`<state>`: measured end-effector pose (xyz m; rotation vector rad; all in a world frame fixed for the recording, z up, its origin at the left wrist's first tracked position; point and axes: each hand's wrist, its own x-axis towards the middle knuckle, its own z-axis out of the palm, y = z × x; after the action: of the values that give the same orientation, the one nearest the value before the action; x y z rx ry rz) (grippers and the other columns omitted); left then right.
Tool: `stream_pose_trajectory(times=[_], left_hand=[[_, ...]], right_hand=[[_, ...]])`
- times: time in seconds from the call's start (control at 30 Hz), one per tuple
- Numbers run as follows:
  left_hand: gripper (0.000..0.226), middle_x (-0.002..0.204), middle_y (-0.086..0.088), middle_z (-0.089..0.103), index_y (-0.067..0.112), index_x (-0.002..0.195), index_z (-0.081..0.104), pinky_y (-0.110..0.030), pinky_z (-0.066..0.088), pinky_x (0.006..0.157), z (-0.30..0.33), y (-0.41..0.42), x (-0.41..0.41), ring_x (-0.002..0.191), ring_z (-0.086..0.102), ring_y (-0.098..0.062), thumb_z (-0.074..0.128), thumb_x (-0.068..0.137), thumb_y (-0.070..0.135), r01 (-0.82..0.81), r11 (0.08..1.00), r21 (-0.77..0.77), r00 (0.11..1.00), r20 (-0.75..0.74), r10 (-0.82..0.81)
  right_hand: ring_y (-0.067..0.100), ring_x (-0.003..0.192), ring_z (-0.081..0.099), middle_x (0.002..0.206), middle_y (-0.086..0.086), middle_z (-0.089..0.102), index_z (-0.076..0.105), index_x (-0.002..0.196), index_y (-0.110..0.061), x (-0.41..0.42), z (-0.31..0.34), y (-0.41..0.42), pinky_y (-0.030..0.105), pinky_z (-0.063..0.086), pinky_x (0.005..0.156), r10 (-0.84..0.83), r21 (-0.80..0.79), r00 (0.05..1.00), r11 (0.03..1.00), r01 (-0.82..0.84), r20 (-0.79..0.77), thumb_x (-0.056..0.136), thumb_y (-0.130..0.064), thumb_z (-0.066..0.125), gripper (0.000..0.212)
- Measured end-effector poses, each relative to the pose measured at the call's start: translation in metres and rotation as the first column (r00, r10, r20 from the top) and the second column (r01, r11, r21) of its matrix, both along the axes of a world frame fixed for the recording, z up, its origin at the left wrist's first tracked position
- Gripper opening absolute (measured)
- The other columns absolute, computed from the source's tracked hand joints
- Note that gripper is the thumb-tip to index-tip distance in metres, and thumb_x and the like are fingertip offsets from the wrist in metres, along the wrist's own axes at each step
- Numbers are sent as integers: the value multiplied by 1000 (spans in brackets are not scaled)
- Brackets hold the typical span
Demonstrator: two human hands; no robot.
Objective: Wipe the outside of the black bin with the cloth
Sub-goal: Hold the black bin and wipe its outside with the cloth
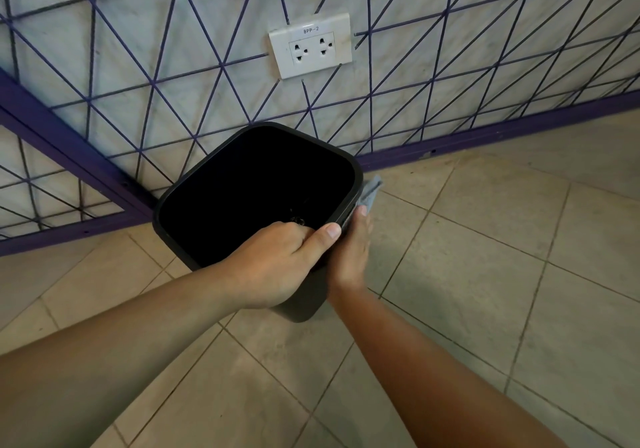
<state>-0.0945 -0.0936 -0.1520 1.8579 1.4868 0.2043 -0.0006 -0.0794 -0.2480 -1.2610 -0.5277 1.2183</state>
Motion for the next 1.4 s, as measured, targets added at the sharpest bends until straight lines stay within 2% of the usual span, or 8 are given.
stream_pose_trajectory(times=[0.13, 0.27, 0.47, 0.63, 0.8, 0.93, 1.07, 1.4], left_hand=[[53, 102, 7, 76, 25, 112, 72, -38, 54, 94, 0, -1, 1, 100, 69, -3, 32, 101, 57, 1, 1000, 9, 1000, 23, -1], [58, 96, 2, 76, 22, 104, 73, -44, 55, 89, 0, 0, 1, 95, 70, -9, 30, 100, 60, -9, 1000, 18, 1000, -16, 9], [57, 91, 4, 76, 24, 100, 75, -41, 56, 86, 3, -1, 3, 89, 71, -5, 31, 99, 60, 20, 1000, 20, 1000, 11, -20], [68, 101, -1, 76, 16, 109, 72, -46, 54, 92, 1, 2, 1, 99, 70, -12, 27, 97, 66, 12, 1000, -3, 1000, -8, -12], [54, 96, 5, 77, 23, 106, 74, -40, 55, 91, 0, 1, 2, 95, 71, -5, 32, 101, 56, 14, 1000, -2, 1000, 26, -14], [59, 100, 3, 75, 21, 109, 72, -42, 55, 91, -4, 2, 1, 96, 69, -7, 31, 99, 61, -6, 999, 42, 1000, -27, 7], [54, 104, 7, 75, 24, 114, 72, -38, 53, 96, -4, 3, 2, 102, 68, -4, 32, 100, 58, 2, 1000, -5, 1000, 20, -2], [65, 87, -14, 70, 12, 92, 68, -50, 55, 81, 1, -1, 10, 81, 70, -23, 27, 96, 63, -42, 991, 131, 993, -108, 56]], right_hand=[[22, 171, 19, 179, 7, 30, 34, 172, -18, -13, 4, -22, 49, 19, 140, 43, 92, 997, 995, -49, 70, 96, -69, 32, 91], [24, 162, 32, 166, 9, 44, 42, 165, -14, -3, -10, -4, 47, 25, 137, -16, 38, 999, 999, 14, 50, 119, -39, 30, 54], [20, 170, 18, 179, 7, 30, 30, 173, -16, -19, -5, -29, 42, 20, 139, 10, 121, 994, 992, -24, 111, 99, -66, 27, 89], [26, 164, 32, 168, 8, 45, 46, 163, -15, -5, -12, 1, 46, 25, 138, -28, -53, 1000, 998, 27, -3, 115, -52, 27, 64], [11, 165, 21, 177, 2, 33, 32, 171, -14, -18, -11, -16, -4, 18, 119, -19, 58, 991, 998, 12, 130, 107, -58, 26, 78], [25, 157, 39, 157, 7, 53, 52, 157, -16, -1, -14, 5, 44, 30, 134, -13, -28, 998, 1000, 15, 61, 118, -44, 25, 55], [21, 164, 31, 170, 5, 44, 41, 167, -18, -13, -5, -9, 43, 28, 136, -6, 122, 995, 993, -6, 96, 93, -70, 27, 92], [40, 150, 49, 160, 23, 52, 49, 162, -9, 48, -51, 46, 55, 38, 129, 210, -258, 956, 954, -154, 204, 119, -43, 24, 60]])
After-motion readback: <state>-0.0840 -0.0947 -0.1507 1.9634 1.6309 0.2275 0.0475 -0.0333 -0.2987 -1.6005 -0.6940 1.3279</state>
